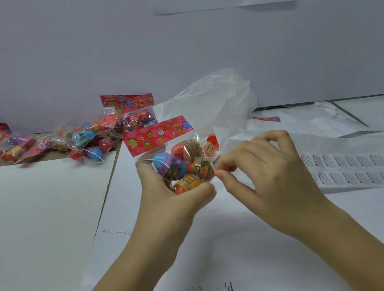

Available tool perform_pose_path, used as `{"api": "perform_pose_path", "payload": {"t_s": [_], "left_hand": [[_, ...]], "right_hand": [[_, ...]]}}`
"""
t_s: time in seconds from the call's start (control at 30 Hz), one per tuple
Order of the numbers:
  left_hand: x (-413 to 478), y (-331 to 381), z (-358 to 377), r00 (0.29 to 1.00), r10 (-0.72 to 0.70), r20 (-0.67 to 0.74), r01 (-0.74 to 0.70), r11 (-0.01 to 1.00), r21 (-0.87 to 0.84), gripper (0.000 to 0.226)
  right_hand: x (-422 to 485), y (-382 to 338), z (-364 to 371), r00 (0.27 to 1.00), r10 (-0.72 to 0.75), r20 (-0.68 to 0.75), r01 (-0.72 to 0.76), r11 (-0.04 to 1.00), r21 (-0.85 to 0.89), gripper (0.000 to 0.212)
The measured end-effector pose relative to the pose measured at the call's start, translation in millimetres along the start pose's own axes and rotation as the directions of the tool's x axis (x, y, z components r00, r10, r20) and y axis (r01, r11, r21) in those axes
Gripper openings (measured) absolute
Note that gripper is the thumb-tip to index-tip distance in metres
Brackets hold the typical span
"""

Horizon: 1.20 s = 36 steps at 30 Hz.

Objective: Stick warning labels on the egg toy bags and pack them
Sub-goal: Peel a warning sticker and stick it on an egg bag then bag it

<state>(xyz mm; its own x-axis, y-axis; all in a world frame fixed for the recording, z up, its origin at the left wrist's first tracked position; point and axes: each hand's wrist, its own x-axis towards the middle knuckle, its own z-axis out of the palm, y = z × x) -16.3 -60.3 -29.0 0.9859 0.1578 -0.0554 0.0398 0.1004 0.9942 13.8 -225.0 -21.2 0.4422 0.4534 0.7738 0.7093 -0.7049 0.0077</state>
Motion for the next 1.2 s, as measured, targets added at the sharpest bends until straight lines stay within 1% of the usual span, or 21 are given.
{"api": "perform_pose_path", "payload": {"t_s": [0.1, 0.37, 0.5, 0.7, 0.9, 1.07, 1.2], "left_hand": [[0.1, 1.7, 0.3, 1.000, -0.022, 0.012, 0.022, 0.999, -0.031, 0.085], [-0.5, 1.9, -0.2, 0.999, -0.037, 0.019, 0.037, 0.999, -0.024, 0.083], [-1.7, 3.7, 1.8, 0.999, -0.039, 0.028, 0.040, 0.999, -0.026, 0.088], [-1.0, 2.7, 1.3, 0.998, -0.053, 0.026, 0.054, 0.998, -0.020, 0.088], [-0.6, 1.5, 0.9, 0.998, -0.055, 0.024, 0.055, 0.998, -0.017, 0.091], [-1.2, 2.3, 1.0, 0.998, -0.054, 0.028, 0.055, 0.998, -0.021, 0.088], [-2.7, 2.6, 2.2, 0.998, -0.055, 0.036, 0.056, 0.998, -0.019, 0.089]], "right_hand": [[0.4, -2.0, -0.1, 0.999, 0.037, 0.027, -0.037, 0.999, -0.011, 0.016], [1.0, -4.6, -2.0, 0.991, 0.114, 0.069, -0.114, 0.993, 0.001, 0.020], [1.7, -5.6, -2.5, 0.983, 0.162, 0.087, -0.165, 0.986, 0.028, 0.021], [2.2, -5.3, -3.8, 0.975, 0.193, 0.107, -0.198, 0.980, 0.035, 0.023], [1.6, -4.8, -3.3, 0.967, 0.227, 0.113, -0.234, 0.971, 0.054, 0.021], [2.1, -5.9, -2.6, 0.958, 0.256, 0.129, -0.266, 0.962, 0.064, 0.021], [1.4, -7.0, -3.5, 0.952, 0.285, 0.116, -0.293, 0.954, 0.060, 0.020]]}}
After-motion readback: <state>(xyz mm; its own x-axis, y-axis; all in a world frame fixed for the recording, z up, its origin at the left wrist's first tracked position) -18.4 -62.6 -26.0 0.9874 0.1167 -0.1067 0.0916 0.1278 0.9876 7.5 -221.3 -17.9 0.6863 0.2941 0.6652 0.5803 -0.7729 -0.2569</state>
